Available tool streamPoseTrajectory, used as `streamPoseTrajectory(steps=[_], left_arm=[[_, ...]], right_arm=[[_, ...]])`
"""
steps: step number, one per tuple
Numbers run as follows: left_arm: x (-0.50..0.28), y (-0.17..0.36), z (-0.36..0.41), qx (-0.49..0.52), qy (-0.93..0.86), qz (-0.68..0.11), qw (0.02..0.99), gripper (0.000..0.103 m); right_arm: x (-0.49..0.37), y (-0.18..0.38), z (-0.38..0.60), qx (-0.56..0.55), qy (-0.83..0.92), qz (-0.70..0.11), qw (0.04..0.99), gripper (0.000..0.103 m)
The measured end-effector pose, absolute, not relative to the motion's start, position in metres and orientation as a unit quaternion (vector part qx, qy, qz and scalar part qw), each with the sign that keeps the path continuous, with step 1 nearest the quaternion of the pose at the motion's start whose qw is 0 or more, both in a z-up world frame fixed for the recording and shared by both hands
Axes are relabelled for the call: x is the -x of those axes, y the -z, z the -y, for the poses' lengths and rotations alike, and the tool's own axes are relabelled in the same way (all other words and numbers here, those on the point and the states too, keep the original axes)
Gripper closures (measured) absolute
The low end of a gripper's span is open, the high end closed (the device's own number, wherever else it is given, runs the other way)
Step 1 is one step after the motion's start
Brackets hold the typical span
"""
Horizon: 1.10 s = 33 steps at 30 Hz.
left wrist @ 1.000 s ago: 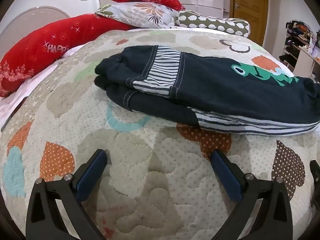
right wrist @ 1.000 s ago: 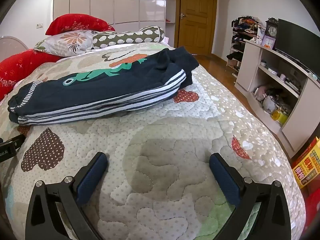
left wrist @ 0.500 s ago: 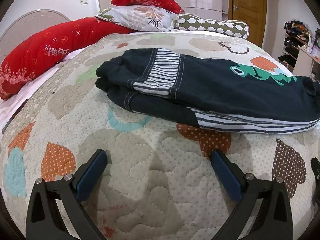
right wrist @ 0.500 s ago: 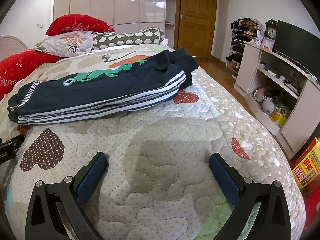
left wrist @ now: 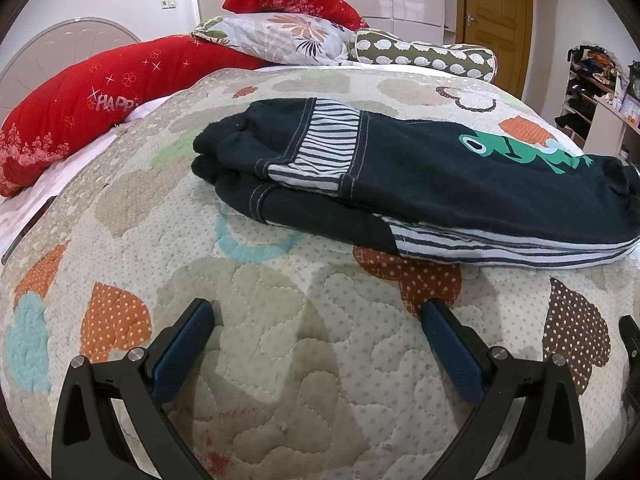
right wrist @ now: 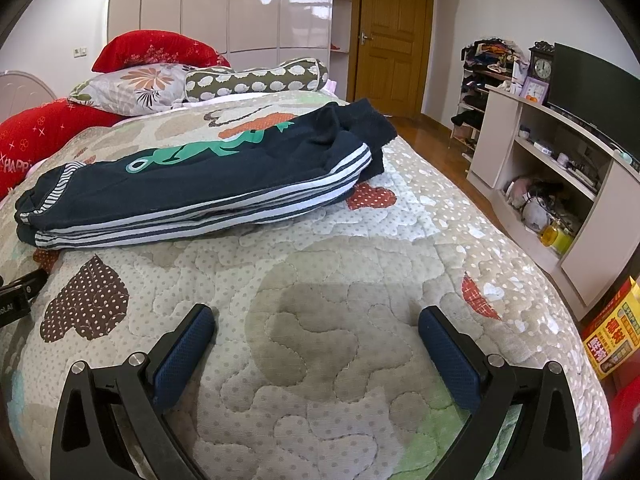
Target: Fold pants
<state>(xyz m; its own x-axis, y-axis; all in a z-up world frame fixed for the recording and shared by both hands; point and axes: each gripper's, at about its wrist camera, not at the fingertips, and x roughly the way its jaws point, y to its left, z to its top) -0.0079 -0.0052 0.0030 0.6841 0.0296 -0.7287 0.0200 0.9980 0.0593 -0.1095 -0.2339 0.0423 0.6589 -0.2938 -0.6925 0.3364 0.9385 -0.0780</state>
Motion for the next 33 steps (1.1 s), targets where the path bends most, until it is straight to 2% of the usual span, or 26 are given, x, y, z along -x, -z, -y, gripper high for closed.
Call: streamPoseTrajectory(steps=[7,15,18,20,24,29,31,33], left_arm=[[0.009,-0.005,0.005,-0.028,0.001,-0.392,0.919,0.000],[0.024,-0.007,0.007,-0.028,-0.010,-0.352,0.935,0.000],[0.021,-0.007,0.005,-0.029,-0.006,-0.365,0.931,0.000],[0.018,-0.011,0.002,-0.038,0.009,-0.400,0.916,0.000],[0.034,-0.043,-0.024,0.001,0.061,-0.409,0.910,0.001],[0.028,-0.082,-0.069,0.032,0.053,-0.389,0.919,0.001],[0.018,-0.089,-0.086,0.055,0.050,-0.391,0.917,0.002],[0.000,-0.091,-0.105,0.087,0.040,-0.410,0.907,0.010]], right_arm=[[0.110,-0.042,0.232,-0.027,0.173,-0.374,0.911,0.000],[0.110,-0.042,0.230,-0.026,0.174,-0.374,0.911,0.000],[0.110,-0.042,0.231,-0.028,0.173,-0.375,0.910,0.000],[0.109,-0.043,0.234,-0.035,0.168,-0.381,0.909,0.000],[0.104,-0.049,0.249,-0.066,0.138,-0.409,0.899,0.000],[0.106,-0.083,0.293,-0.178,0.071,-0.421,0.886,0.002],[0.103,-0.093,0.308,-0.199,0.059,-0.418,0.884,0.008],[0.099,-0.098,0.317,-0.206,0.053,-0.421,0.882,0.025]])
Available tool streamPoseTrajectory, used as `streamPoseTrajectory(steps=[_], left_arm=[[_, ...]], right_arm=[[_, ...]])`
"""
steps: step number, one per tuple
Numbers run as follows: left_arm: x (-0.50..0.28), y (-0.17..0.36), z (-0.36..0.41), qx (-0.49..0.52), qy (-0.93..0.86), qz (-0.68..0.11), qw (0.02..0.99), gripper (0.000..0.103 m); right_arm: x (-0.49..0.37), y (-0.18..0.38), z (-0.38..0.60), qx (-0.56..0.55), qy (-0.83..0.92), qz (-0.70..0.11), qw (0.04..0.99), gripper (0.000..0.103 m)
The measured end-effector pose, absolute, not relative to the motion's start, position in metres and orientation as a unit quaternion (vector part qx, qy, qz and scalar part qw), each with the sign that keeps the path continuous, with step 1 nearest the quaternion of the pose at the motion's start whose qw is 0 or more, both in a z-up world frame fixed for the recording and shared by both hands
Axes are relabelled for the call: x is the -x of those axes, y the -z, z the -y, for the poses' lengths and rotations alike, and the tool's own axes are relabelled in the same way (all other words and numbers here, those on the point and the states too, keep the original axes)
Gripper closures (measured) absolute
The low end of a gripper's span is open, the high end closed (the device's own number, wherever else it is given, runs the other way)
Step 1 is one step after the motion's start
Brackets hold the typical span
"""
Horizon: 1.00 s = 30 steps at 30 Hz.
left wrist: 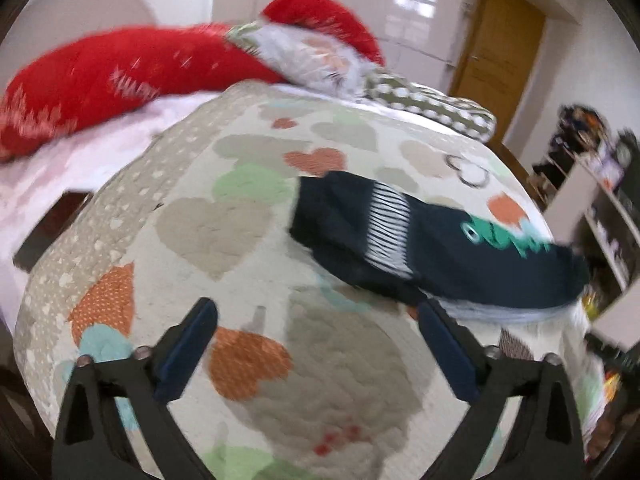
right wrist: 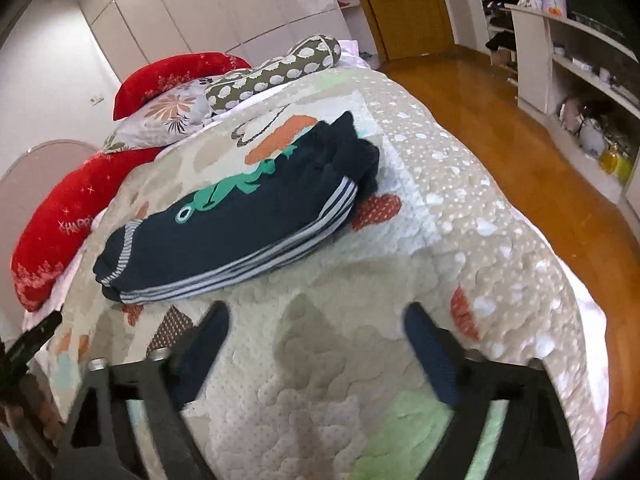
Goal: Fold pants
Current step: 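Grasp the waistband of the navy pants with the left gripper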
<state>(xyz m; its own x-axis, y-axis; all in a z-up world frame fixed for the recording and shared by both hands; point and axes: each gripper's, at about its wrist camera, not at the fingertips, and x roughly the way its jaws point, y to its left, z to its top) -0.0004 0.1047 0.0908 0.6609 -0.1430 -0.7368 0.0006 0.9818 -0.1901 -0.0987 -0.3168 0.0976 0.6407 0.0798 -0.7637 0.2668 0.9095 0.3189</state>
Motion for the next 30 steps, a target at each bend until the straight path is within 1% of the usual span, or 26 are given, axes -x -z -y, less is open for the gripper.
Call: streamPoseTrajectory(steps=[1,2,3,8,11,12,14,16,18,19,20,21,22,23,30], left_arm=[[-0.006,-0.090,-0.111,0.099,0.039,-0.419,0.902,0.012],[-0.014,-0.088,-0.116,0.111,0.041,-0.429,0.895,0.012],[-0.022,-0.085,-0.121,0.122,0.041,-0.439,0.889,0.012],[-0.052,-0.062,-0.132,0.174,0.046,-0.477,0.860,0.012],[-0.066,-0.053,-0.128,0.209,0.062,-0.489,0.845,0.012],[-0.072,-0.051,-0.125,0.223,0.073,-0.493,0.838,0.012],[-0.083,-0.049,-0.120,0.239,0.084,-0.502,0.827,0.019],[-0.093,-0.050,-0.112,0.244,0.096,-0.506,0.822,0.020],[-0.104,-0.051,-0.102,0.225,0.100,-0.509,0.825,0.023],[-0.109,-0.051,-0.097,0.213,0.098,-0.513,0.826,0.035],[-0.115,-0.049,-0.094,0.206,0.099,-0.520,0.823,0.056],[-0.120,-0.046,-0.092,0.200,0.100,-0.530,0.818,0.068],[-0.124,-0.044,-0.090,0.193,0.096,-0.540,0.814,0.083],[-0.125,-0.043,-0.091,0.192,0.093,-0.541,0.813,0.085],[-0.123,-0.039,-0.103,0.228,0.099,-0.535,0.807,0.084]], right_arm=[[0.094,-0.097,0.326,-0.213,0.053,-0.429,0.876,0.031],[0.094,-0.093,0.324,-0.213,0.053,-0.432,0.875,0.042],[0.091,-0.090,0.325,-0.215,0.050,-0.438,0.871,0.044],[0.091,-0.085,0.309,-0.196,0.041,-0.437,0.877,0.044],[0.091,-0.092,0.298,-0.178,0.031,-0.418,0.890,0.044],[0.090,-0.094,0.293,-0.169,0.033,-0.410,0.896,0.038],[0.087,-0.099,0.289,-0.155,0.026,-0.395,0.905,0.033],[0.080,-0.101,0.288,-0.153,0.018,-0.402,0.903,0.033],[0.073,-0.101,0.287,-0.168,-0.007,-0.422,0.891,0.033],[0.070,-0.100,0.287,-0.184,-0.024,-0.430,0.884,0.033],[0.068,-0.099,0.287,-0.196,-0.034,-0.433,0.879,0.033],[0.067,-0.097,0.285,-0.201,-0.038,-0.435,0.877,0.033],[0.066,-0.095,0.282,-0.200,-0.040,-0.438,0.876,0.033],[0.066,-0.093,0.279,-0.197,-0.040,-0.440,0.876,0.033],[0.066,-0.087,0.263,-0.190,-0.059,-0.449,0.871,0.033]])
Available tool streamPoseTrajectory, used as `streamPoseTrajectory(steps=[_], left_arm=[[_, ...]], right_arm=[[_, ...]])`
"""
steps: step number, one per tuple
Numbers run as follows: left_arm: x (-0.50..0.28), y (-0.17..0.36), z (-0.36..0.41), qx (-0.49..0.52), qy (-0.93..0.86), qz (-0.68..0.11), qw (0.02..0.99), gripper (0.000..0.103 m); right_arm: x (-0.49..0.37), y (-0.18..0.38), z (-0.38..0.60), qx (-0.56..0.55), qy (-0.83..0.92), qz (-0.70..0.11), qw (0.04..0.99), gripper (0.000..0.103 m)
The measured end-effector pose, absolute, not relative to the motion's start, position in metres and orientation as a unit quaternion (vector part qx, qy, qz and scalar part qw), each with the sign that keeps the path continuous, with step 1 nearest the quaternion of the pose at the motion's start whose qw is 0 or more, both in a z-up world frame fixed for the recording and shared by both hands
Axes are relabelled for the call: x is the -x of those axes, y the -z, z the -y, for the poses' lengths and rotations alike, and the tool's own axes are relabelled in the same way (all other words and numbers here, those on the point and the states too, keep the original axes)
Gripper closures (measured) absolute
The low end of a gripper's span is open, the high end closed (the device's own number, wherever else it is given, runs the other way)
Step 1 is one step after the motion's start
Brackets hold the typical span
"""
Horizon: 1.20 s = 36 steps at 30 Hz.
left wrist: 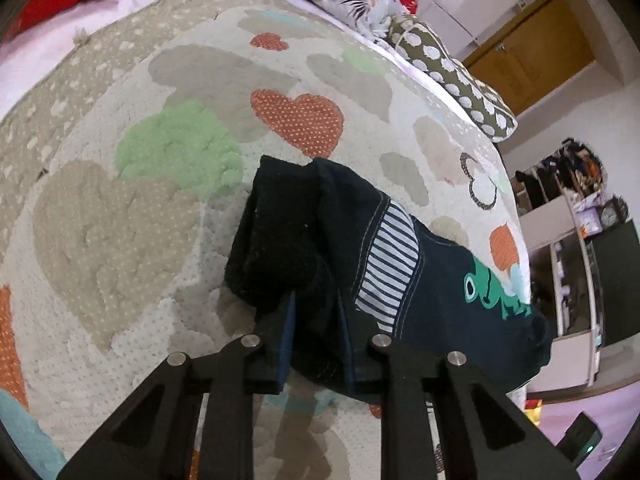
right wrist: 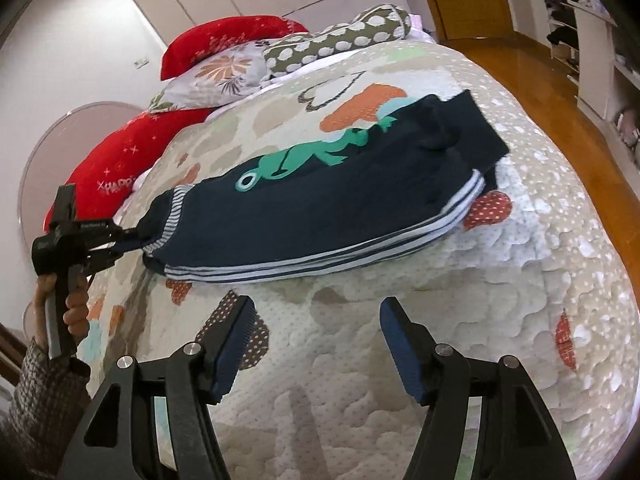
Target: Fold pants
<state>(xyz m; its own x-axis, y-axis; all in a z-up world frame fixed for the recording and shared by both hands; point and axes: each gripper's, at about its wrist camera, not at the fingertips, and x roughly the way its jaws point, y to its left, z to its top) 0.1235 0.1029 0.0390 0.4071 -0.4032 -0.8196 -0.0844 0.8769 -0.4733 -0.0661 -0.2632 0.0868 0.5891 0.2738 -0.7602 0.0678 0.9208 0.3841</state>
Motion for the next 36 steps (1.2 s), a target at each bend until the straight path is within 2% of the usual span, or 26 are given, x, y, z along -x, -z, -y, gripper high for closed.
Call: streamPoseTrajectory(steps=[1,3,5,13,19,26,30,36], left_arm=[[-0.125,-0.038,-0.103,0.233,0.102,-0.538,0.804,0.078],[-0.126,-0.039,-0.100,0.233,0.113,-0.537,0.803,0.075],[-0.125,-0.046,-0.094,0.214,0.121,-0.529,0.813,0.098],[-0.119,-0.077,-0.098,0.243,0.146,-0.501,0.818,0.098],[-0.115,-0.093,-0.099,0.266,0.156,-0.482,0.820,0.098],[-0.111,-0.100,-0.097,0.274,0.162,-0.475,0.821,0.098],[-0.110,-0.101,-0.098,0.273,0.163,-0.472,0.823,0.098],[-0.109,-0.101,-0.103,0.283,0.157,-0.469,0.822,0.098]], right_arm=[[0.066,-0.087,0.261,-0.190,-0.066,-0.450,0.870,0.033],[0.066,-0.087,0.252,-0.186,-0.081,-0.454,0.868,0.033],[0.067,-0.088,0.244,-0.180,-0.091,-0.456,0.867,0.033],[0.057,-0.089,0.221,-0.221,-0.165,-0.463,0.843,0.033],[0.020,-0.077,0.205,-0.363,-0.270,-0.460,0.764,0.033],[-0.026,-0.041,0.205,-0.484,-0.252,-0.453,0.705,0.030],[-0.031,-0.036,0.209,-0.512,-0.253,-0.453,0.685,0.030],[-0.040,-0.030,0.199,-0.493,-0.208,-0.480,0.695,0.031]])
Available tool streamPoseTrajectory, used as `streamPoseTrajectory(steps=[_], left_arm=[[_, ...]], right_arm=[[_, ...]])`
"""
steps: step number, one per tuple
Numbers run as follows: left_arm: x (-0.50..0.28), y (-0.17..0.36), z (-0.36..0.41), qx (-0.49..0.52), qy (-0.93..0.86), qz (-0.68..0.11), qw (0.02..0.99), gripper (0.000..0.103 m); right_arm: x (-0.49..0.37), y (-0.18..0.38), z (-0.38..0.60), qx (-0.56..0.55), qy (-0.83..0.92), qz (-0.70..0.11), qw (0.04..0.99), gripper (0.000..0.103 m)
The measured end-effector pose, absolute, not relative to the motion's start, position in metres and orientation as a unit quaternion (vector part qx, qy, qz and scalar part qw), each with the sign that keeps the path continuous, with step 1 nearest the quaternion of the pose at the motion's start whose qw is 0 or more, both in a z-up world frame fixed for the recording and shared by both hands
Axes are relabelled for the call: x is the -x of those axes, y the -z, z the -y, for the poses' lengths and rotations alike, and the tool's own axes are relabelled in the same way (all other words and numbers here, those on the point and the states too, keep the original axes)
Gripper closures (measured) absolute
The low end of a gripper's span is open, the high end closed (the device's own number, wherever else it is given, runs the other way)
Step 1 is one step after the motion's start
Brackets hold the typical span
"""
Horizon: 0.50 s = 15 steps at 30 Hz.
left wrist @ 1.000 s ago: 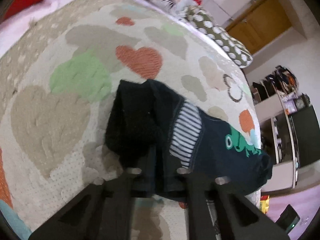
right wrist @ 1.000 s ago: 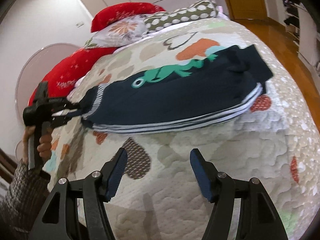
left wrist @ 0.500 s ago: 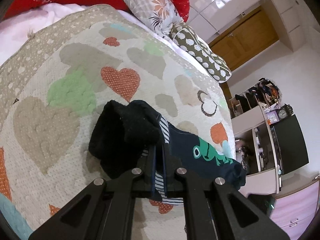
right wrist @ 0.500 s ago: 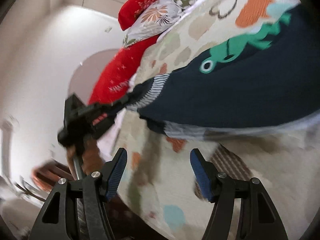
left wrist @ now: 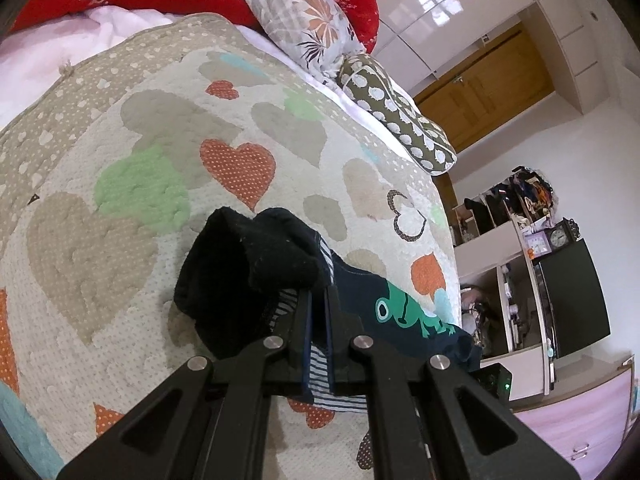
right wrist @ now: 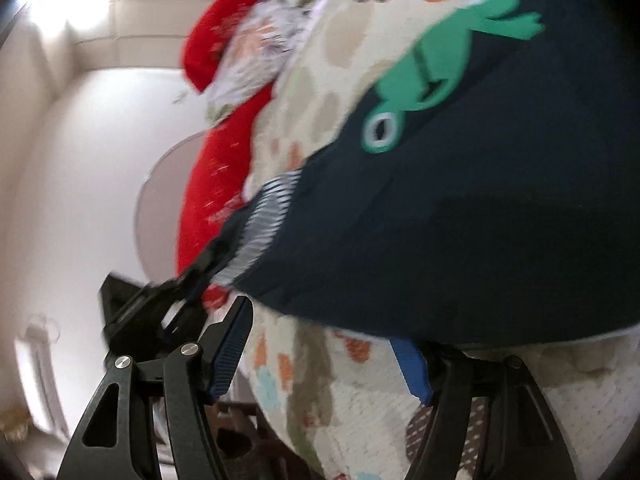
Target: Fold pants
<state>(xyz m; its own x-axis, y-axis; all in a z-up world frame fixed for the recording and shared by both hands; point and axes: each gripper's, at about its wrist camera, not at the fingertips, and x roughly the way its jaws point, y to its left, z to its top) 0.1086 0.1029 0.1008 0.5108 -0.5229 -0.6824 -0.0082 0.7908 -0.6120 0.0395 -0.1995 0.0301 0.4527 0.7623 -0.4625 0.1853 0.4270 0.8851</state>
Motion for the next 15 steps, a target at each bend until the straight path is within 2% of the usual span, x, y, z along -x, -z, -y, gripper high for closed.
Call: streamPoseTrajectory(steps=[5,11,13,15], left_arm=[[-0.105,-0.103,-0.110,0.284,0.156,-0.463,0.825,0.098],[-0.108,-0.095,-0.114,0.292,0.152,-0.466,0.822,0.098],[-0.110,-0.092,-0.113,0.291,0.148,-0.468,0.821,0.098],[-0.113,-0.089,-0.113,0.292,0.144,-0.469,0.821,0.098]], right_arm=[[-0.027,-0.040,0.227,-0.471,-0.136,-0.453,0.745,0.039],[-0.009,-0.050,0.286,-0.460,-0.057,-0.420,0.781,0.039],[-0.008,-0.049,0.301,-0.463,-0.042,-0.413,0.783,0.051],[-0.009,-0.050,0.308,-0.458,-0.040,-0.414,0.786,0.084]])
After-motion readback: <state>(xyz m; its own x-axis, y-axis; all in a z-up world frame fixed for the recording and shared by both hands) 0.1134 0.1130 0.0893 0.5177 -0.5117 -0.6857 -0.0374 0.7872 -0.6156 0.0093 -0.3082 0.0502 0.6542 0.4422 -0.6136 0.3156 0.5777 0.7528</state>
